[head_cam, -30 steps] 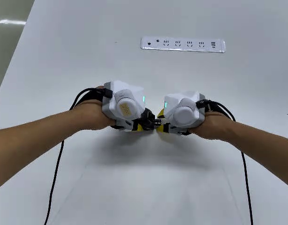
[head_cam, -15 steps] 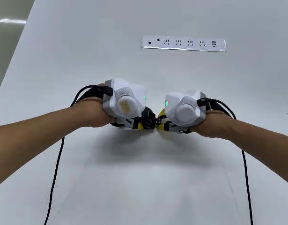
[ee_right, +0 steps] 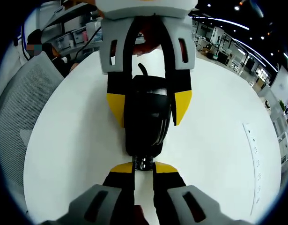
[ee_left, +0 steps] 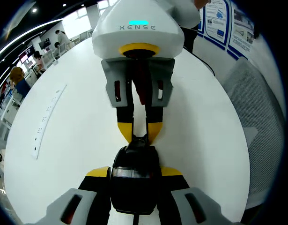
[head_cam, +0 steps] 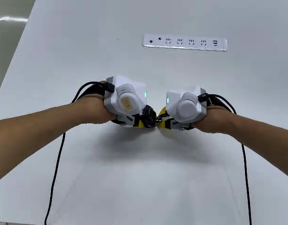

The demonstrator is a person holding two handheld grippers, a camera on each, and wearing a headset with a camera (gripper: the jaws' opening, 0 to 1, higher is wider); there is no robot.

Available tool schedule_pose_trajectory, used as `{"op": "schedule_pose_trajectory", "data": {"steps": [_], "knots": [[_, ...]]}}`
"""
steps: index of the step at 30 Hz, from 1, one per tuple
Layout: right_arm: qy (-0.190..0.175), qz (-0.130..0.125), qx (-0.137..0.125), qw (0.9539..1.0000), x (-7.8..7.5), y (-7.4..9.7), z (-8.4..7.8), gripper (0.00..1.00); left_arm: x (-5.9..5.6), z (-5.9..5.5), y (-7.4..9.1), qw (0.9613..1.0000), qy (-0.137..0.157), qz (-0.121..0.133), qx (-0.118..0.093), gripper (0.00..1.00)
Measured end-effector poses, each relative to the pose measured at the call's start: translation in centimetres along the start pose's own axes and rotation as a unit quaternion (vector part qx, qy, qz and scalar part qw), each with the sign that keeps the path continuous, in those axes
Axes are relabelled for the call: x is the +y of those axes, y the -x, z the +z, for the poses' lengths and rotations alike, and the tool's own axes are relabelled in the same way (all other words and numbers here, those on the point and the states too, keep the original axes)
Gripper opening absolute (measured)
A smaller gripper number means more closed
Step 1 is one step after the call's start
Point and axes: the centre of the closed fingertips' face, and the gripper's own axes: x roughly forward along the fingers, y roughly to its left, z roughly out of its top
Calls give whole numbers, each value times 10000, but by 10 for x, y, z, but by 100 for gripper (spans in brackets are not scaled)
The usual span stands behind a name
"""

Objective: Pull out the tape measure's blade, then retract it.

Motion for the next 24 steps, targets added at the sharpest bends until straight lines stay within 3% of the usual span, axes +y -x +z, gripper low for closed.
{"op": "schedule_pose_trajectory", "data": {"steps": [24], "knots": [[42, 41, 8, 10000, 0, 1, -3, 11, 0, -2, 0, 9999, -95, -11, 49, 34]]}}
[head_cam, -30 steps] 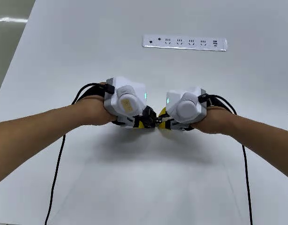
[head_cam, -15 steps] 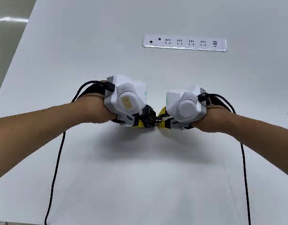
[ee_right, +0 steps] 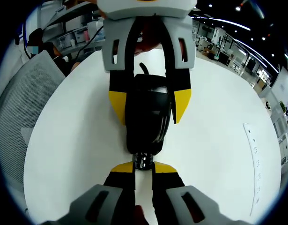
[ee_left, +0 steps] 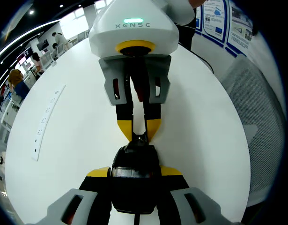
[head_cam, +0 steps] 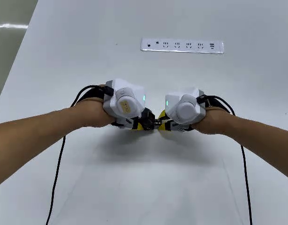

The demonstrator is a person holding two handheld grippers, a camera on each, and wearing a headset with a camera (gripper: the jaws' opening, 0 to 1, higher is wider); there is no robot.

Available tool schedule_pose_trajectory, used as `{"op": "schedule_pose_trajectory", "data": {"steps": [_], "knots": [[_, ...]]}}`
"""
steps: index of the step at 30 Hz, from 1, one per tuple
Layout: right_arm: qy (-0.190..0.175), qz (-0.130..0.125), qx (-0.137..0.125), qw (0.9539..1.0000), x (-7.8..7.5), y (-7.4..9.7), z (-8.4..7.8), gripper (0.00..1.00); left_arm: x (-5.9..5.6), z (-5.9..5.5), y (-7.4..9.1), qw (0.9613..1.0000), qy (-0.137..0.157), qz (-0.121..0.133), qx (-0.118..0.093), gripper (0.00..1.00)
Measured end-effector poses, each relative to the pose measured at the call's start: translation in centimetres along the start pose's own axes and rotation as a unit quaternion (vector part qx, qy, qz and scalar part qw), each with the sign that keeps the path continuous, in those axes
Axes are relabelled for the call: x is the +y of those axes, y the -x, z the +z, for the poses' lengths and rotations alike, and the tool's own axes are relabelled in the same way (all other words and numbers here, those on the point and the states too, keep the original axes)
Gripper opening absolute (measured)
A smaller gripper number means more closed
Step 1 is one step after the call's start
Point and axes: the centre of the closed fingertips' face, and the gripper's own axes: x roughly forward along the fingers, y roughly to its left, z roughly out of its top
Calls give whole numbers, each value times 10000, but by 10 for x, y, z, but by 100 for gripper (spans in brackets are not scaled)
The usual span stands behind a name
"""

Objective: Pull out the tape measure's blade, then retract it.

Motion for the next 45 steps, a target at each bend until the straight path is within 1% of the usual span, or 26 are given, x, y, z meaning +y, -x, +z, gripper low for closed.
{"op": "schedule_pose_trajectory", "data": {"steps": [2, 3, 9, 15, 26, 45], "knots": [[-4, -2, 7, 10000, 0, 1, -1, 11, 0, 0, 0, 10000, 7, 2, -5, 34], [-71, -12, 9, 10000, 0, 1, -2, 11, 0, 0, 0, 10000, 11, 5, -5, 34], [-102, -19, -2, 9999, 0, 1, -2, 11, 0, 0, -1, 10000, 25, 7, -11, 34], [-103, -48, -8, 9999, 1, 6, -8, 11, 1, 0, -1, 10000, 42, -5, -22, 34], [-215, -75, -57, 9997, 2, 13, -17, 11, 1, 0, -2, 10000, 65, -13, 5, 34], [-210, -63, -2, 9998, 4, 28, -38, 11, 1, 0, -2, 9999, 82, -28, 71, 34]]}}
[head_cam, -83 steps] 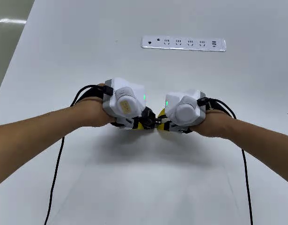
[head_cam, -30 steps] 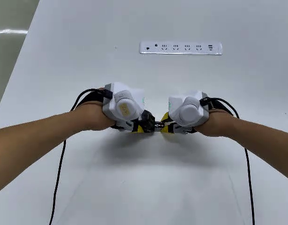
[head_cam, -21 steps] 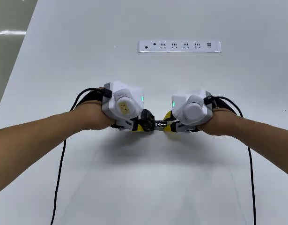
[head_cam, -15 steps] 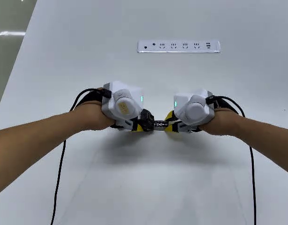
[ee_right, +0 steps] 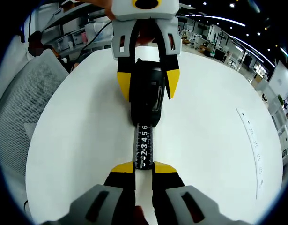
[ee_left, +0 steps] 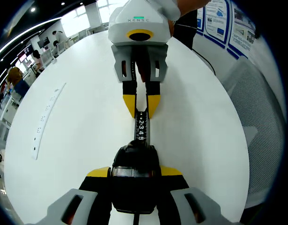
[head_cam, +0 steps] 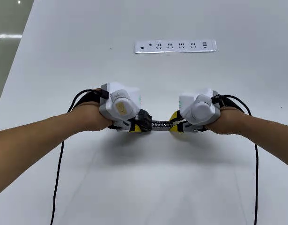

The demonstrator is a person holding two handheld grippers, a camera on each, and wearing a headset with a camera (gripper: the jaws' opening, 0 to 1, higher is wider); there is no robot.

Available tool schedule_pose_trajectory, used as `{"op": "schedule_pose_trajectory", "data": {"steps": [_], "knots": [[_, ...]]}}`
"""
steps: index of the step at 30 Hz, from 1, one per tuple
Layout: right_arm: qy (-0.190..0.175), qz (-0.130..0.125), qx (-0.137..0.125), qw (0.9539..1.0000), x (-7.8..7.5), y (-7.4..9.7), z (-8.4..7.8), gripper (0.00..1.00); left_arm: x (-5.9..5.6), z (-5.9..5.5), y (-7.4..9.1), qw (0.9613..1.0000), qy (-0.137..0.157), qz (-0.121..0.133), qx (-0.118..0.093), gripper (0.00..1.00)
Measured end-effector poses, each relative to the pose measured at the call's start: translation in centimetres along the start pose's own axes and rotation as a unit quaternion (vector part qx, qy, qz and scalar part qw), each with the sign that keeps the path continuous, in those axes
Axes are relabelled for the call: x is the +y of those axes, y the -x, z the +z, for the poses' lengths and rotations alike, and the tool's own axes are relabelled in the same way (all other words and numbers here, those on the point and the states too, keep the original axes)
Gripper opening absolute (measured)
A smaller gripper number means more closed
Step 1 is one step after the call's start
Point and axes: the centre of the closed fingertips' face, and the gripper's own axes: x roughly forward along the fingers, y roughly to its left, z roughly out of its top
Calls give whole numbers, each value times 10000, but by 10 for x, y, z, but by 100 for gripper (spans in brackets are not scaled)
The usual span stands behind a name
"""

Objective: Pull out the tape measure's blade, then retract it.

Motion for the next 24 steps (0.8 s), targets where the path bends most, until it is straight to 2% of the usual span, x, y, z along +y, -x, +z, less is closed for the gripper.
{"op": "schedule_pose_trajectory", "data": {"steps": [24], "knots": [[-134, -14, 63, 9999, 4, 17, -26, 11, -1, 0, 2, 10000, 34, -8, 37, 34]]}}
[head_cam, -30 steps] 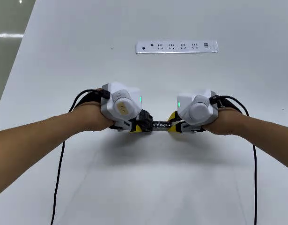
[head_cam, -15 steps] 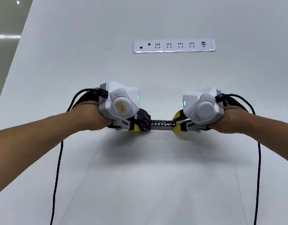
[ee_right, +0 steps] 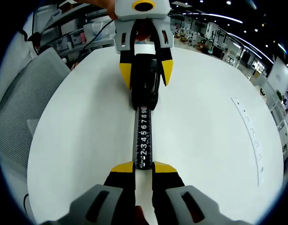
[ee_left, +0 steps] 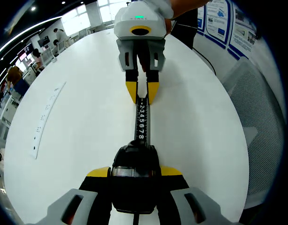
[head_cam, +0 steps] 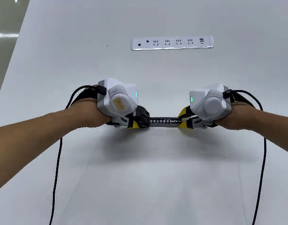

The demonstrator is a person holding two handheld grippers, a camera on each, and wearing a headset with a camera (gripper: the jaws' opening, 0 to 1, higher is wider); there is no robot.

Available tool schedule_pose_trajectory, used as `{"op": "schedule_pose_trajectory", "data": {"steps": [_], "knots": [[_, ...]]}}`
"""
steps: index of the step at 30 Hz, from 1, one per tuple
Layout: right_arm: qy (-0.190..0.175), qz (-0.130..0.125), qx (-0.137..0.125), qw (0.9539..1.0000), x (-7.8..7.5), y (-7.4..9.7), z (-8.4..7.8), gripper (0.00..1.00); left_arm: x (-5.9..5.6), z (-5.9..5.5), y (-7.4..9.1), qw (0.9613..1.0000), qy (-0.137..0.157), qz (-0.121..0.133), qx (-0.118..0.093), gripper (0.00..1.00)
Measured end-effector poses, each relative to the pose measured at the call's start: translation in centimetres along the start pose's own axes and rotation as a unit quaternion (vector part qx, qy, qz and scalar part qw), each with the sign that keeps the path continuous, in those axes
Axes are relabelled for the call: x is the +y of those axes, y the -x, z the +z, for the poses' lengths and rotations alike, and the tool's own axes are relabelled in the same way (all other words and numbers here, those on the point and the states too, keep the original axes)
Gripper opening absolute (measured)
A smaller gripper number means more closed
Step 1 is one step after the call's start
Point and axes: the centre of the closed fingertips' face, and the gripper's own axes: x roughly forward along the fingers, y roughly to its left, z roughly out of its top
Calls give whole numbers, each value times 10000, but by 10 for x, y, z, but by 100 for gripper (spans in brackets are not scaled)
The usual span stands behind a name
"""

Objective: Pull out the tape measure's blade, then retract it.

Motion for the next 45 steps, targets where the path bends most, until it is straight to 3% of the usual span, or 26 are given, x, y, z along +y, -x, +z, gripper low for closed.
{"op": "schedule_pose_trajectory", "data": {"steps": [45], "knots": [[-192, -120, 185, 9996, 2, 39, -46, 11, 2, -2, -3, 10000, 8, -17, 56, 34]]}}
